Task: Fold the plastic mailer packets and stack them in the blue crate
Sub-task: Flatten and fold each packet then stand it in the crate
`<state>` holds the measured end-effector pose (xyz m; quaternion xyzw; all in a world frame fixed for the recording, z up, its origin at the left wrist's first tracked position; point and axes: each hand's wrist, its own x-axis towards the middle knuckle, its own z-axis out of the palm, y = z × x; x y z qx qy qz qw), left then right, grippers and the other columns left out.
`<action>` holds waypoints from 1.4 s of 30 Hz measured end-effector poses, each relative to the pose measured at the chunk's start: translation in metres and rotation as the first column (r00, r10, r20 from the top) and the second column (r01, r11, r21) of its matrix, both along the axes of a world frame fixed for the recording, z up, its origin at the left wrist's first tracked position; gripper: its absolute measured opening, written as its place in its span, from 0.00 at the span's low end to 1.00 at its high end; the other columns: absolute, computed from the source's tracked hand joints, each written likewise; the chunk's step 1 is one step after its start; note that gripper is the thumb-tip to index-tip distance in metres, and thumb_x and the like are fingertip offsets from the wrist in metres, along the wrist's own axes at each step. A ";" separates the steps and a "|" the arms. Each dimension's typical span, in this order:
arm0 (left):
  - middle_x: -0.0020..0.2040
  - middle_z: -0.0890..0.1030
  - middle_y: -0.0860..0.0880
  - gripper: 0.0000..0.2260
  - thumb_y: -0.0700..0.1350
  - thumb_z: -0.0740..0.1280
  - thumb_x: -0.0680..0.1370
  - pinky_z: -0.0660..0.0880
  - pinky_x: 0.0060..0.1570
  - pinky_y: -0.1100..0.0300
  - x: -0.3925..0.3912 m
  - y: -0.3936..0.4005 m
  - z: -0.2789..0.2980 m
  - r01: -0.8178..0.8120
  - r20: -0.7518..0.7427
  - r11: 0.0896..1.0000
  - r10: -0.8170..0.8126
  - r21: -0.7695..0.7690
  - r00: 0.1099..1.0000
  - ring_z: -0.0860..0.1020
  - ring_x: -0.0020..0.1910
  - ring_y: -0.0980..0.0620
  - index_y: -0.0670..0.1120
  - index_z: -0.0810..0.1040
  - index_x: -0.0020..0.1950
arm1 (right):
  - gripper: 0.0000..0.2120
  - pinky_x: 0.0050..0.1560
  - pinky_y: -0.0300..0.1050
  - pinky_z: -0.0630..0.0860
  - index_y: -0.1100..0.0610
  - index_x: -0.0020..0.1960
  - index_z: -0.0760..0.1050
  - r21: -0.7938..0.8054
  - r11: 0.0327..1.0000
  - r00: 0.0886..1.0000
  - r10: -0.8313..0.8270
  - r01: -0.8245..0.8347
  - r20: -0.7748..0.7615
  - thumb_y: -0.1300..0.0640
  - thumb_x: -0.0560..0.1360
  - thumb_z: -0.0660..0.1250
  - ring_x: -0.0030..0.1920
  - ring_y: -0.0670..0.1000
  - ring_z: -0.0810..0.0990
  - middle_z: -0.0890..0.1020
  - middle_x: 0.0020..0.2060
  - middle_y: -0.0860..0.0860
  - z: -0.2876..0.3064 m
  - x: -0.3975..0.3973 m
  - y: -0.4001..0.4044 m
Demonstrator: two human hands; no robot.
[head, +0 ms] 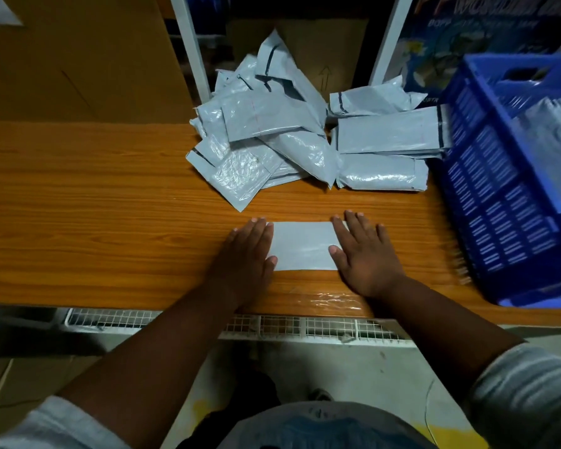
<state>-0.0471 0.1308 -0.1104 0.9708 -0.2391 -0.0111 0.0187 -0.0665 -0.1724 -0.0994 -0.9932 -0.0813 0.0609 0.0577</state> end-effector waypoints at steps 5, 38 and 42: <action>0.86 0.58 0.41 0.34 0.59 0.50 0.84 0.58 0.81 0.35 -0.002 -0.004 0.015 -0.015 0.002 1.000 0.015 -0.023 1.000 0.56 0.85 0.40 0.43 0.58 0.86 | 0.36 0.83 0.62 0.40 0.51 0.87 0.39 -0.037 0.999 0.996 0.022 -0.025 -0.082 0.33 0.86 0.38 0.86 0.56 0.37 0.41 0.87 0.53 0.015 0.006 -0.039; 0.84 0.65 0.40 0.34 0.64 0.50 0.84 0.62 0.77 0.31 0.002 -0.001 0.010 -0.166 -0.030 0.986 0.165 -0.005 0.986 0.63 0.83 0.38 0.45 0.63 0.85 | 0.36 0.84 0.62 0.47 0.46 0.87 0.47 0.064 0.986 0.988 0.156 -0.154 -0.024 0.31 0.85 0.47 0.86 0.55 0.46 0.49 0.87 0.50 0.007 0.021 -0.025; 0.84 0.63 0.38 0.37 0.65 0.48 0.84 0.62 0.79 0.33 -0.005 0.007 0.016 -0.198 -0.041 0.980 0.198 0.001 0.979 0.61 0.84 0.38 0.42 0.60 0.85 | 0.39 0.83 0.67 0.46 0.49 0.87 0.52 0.098 0.987 0.990 0.134 -0.129 -0.049 0.31 0.83 0.56 0.86 0.56 0.51 0.54 0.86 0.52 0.027 0.023 -0.034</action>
